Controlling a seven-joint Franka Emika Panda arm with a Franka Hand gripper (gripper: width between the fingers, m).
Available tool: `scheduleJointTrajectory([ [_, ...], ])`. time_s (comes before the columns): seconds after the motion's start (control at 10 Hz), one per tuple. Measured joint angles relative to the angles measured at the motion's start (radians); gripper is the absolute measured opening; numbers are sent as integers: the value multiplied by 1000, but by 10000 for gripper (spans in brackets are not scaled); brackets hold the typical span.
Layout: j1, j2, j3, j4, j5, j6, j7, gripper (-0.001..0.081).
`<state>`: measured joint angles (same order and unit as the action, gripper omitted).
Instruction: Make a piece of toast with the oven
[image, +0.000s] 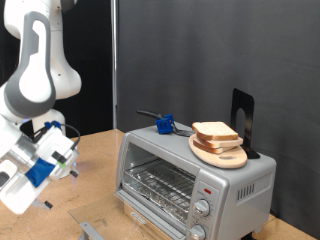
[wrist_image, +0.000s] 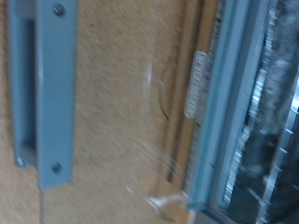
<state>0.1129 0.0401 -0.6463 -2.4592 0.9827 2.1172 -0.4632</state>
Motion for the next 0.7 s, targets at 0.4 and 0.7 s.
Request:
scheduleJointTrajectory([
  [0.4, -1, -156, 7, 1, -68, -44, 102, 800],
  [0.7, 1, -195, 15, -13, -87, -43, 138, 800],
])
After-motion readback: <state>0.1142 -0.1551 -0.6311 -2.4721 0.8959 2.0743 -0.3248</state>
